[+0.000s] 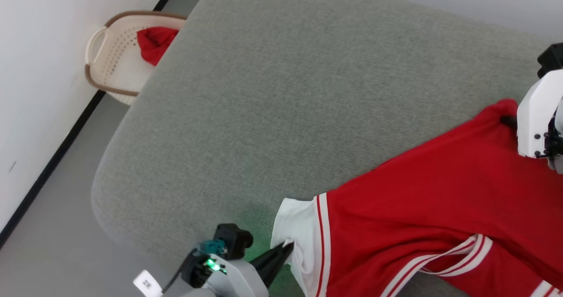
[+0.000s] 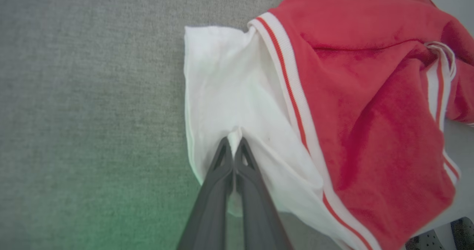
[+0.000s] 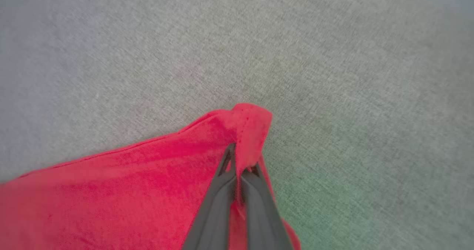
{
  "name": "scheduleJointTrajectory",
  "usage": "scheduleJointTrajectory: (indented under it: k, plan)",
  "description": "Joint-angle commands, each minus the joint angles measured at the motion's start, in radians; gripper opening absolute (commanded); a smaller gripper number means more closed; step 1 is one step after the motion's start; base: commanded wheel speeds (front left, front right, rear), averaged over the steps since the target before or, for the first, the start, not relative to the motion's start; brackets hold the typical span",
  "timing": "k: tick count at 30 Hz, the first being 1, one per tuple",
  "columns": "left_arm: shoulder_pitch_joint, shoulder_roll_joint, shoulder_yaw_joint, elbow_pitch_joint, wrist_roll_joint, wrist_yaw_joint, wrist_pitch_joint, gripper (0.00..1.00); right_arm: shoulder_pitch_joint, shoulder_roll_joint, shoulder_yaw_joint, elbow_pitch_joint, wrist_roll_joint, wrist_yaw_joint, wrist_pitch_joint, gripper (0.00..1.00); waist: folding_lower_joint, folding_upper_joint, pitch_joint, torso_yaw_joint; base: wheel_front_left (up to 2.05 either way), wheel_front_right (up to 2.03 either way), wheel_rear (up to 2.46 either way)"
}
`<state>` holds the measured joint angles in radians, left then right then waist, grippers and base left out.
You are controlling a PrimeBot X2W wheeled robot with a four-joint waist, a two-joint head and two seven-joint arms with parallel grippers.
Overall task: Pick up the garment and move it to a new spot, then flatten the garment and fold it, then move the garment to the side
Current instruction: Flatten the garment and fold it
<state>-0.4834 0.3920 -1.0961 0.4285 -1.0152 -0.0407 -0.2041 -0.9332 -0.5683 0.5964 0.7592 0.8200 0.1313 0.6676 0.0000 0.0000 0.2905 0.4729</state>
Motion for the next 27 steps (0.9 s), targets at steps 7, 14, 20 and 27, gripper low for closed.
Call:
scheduleJointTrajectory:
  k: [7,14,20,27]
  plan:
    - [-0.037,0.098,0.021,-0.080,-0.018,0.014,0.064,0.00,-0.040,-0.018,0.030,-0.057,0.059,-0.001,-0.087,0.00,0.0000,0.0000,-0.062,-0.066,0.00,0.00,0.00]
    - [-0.112,0.218,0.050,-0.182,-0.019,0.030,0.152,0.00,-0.066,-0.010,0.047,-0.118,0.099,-0.001,-0.205,0.00,0.0000,0.0000,-0.120,-0.125,0.00,0.00,0.00]
    - [-0.190,0.280,0.082,-0.206,-0.038,0.020,0.222,0.00,-0.096,0.005,0.070,-0.147,0.103,-0.001,-0.304,0.00,0.0000,0.0000,-0.167,-0.179,0.00,0.00,0.00]
    - [-0.332,0.299,0.126,-0.148,-0.063,-0.030,0.292,0.00,-0.155,0.035,0.071,-0.140,0.059,-0.001,-0.428,0.00,0.0000,0.0000,-0.204,-0.241,0.00,0.00,0.00]
